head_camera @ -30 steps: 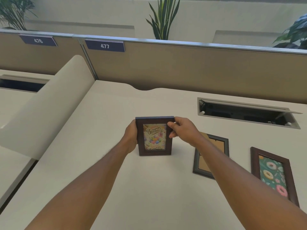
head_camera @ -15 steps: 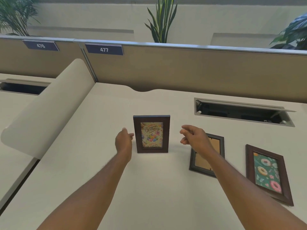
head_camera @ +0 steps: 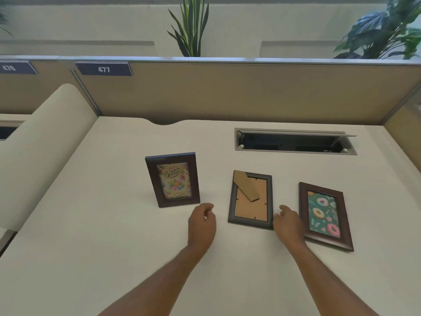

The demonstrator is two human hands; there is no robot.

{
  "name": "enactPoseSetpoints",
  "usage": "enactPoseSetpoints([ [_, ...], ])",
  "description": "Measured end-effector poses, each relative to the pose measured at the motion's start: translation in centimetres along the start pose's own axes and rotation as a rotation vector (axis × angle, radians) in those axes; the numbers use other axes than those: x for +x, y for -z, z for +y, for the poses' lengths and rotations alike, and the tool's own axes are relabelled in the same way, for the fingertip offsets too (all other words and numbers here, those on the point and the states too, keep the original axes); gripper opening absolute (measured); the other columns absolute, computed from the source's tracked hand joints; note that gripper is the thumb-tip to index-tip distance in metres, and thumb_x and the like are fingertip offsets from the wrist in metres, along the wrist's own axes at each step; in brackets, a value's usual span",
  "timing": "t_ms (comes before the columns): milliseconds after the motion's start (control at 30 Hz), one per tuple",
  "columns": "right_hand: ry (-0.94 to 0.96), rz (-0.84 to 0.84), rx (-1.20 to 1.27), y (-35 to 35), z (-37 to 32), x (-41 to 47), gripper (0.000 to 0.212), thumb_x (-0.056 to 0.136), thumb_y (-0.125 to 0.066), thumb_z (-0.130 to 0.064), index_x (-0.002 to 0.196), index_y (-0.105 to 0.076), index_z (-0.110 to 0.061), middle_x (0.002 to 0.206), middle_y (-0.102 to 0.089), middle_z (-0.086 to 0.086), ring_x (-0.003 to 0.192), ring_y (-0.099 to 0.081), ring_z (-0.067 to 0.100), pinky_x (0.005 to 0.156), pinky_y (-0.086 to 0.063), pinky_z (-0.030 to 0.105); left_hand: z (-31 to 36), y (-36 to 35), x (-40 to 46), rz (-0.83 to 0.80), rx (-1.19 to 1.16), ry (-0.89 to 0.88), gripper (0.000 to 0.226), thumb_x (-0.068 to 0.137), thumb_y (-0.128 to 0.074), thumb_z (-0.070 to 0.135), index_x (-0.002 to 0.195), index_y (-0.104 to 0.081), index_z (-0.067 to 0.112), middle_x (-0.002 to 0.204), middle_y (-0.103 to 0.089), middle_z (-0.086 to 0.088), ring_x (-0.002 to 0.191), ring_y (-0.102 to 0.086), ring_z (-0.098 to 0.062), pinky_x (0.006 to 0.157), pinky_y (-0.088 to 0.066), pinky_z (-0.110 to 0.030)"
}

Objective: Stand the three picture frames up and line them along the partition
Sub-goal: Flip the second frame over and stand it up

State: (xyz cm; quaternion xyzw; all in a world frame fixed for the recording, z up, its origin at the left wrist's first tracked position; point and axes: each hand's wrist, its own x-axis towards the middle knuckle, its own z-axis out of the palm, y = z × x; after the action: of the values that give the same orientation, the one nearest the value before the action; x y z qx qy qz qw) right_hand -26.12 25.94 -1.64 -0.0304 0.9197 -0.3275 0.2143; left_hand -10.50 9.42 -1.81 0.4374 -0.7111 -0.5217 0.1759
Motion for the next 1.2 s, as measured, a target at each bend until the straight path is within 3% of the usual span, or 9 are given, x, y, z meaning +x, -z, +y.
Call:
enactPoseSetpoints([
  [133,-0.034,-0.039,0.022,-0.2,-0.4,-0.3,0.050,0.097,-0.046,-0.014,0.147,-0.043,-0.007,0.141,-0.056,0.015,0.127,-0.054,0.033,0.100,-0.045,0.037,2.3,-4.2,0.3,-0.315,0.068,0.200,0.048,0.092,-0.048,0.015,0.140,-0.052,0.018,0.138,-0.055,0.002,0.124,-0.054,-0.019,0.102,-0.048,-0.035],
  [233,-0.067,-0.063,0.032,-0.5,-1.0,-0.5,0.054,0.095,-0.045,-0.012,0.149,-0.040,-0.008,0.144,-0.054,0.015,0.127,-0.053,0.034,0.098,-0.046,0.037,3.9,-5.7,1.0,-0.302,0.037,0.293,0.059,0.089,-0.046,0.009,0.147,-0.044,0.016,0.141,-0.057,-0.007,0.119,-0.058,-0.025,0.090,-0.052,-0.031],
  [367,-0.138,-0.126,0.201,0.0,-1.5,-0.6,0.060,0.091,-0.048,-0.007,0.150,-0.038,-0.011,0.145,-0.051,0.014,0.110,-0.056,0.029,0.081,-0.047,0.033,4.9,-5.9,1.6,-0.243,0.009,0.402,0.068,0.087,-0.051,0.007,0.152,-0.034,0.013,0.147,-0.048,-0.012,0.124,-0.053,-0.029,0.097,-0.050,-0.036],
  [500,-0.173,-0.175,0.480,1.4,-0.8,0.2,0.058,0.091,-0.041,-0.001,0.146,-0.045,-0.020,0.107,-0.059,0.007,0.078,-0.050,0.016,0.073,-0.044,0.030,5.1,-5.2,2.6,-0.238,-0.004,0.430,0.062,0.085,-0.059,0.006,0.145,-0.045,0.013,0.136,-0.056,-0.012,0.113,-0.058,-0.026,0.093,-0.053,-0.036],
  [600,-0.147,-0.179,0.569,2.4,-0.3,1.0,0.054,0.091,-0.038,0.007,0.130,-0.062,-0.022,0.105,-0.065,0.004,0.086,-0.060,0.016,0.075,-0.054,0.030,6.0,-4.5,3.1,-0.261,-0.070,0.439,0.055,0.087,-0.063,0.005,0.139,-0.050,0.014,0.129,-0.060,-0.013,0.110,-0.061,-0.029,0.077,-0.060,-0.036],
  [733,0.087,-0.206,0.603,3.7,-0.1,1.1,0.046,0.085,-0.055,0.020,0.109,-0.075,-0.013,0.125,-0.065,0.004,0.105,-0.063,0.014,0.073,-0.055,0.014,8.7,-3.5,4.0,-0.290,-0.149,0.491,0.016,0.087,-0.061,-0.001,0.100,-0.063,0.009,0.108,-0.060,-0.015,0.092,-0.058,-0.026,0.063,-0.054,-0.031],
  [867,0.407,-0.208,0.386,4.4,-0.4,0.7,0.043,0.083,-0.066,0.011,0.112,-0.074,-0.020,0.123,-0.061,-0.017,0.112,-0.056,-0.008,0.095,-0.042,0.008,10.0,-2.9,4.7,-0.306,-0.118,0.518,0.024,0.085,-0.065,0.003,0.108,-0.065,-0.003,0.095,-0.057,-0.015,0.081,-0.058,-0.023,0.051,-0.053,-0.024],
  [1000,0.500,-0.130,0.407,4.9,-1.1,0.5,0.042,0.085,-0.065,0.008,0.102,-0.074,-0.029,0.108,-0.069,-0.017,0.098,-0.060,-0.016,0.084,-0.045,0.003,10.2,-2.8,6.0,-0.304,-0.078,0.492,0.026,0.087,-0.063,0.011,0.110,-0.062,0.001,0.106,-0.059,-0.015,0.093,-0.063,-0.026,0.079,-0.062,-0.036],
  [1200,0.511,-0.153,0.488,5.7,-2.0,1.1,0.051,0.085,-0.059,0.009,0.085,-0.075,-0.040,0.084,-0.074,-0.004,0.082,-0.070,0.015,0.080,-0.055,0.020,10.3,-3.3,8.3,-0.334,-0.142,0.511,0.035,0.095,-0.058,0.026,0.126,-0.054,0.009,0.129,-0.058,-0.013,0.114,-0.055,-0.026,0.099,-0.042,-0.039],
])
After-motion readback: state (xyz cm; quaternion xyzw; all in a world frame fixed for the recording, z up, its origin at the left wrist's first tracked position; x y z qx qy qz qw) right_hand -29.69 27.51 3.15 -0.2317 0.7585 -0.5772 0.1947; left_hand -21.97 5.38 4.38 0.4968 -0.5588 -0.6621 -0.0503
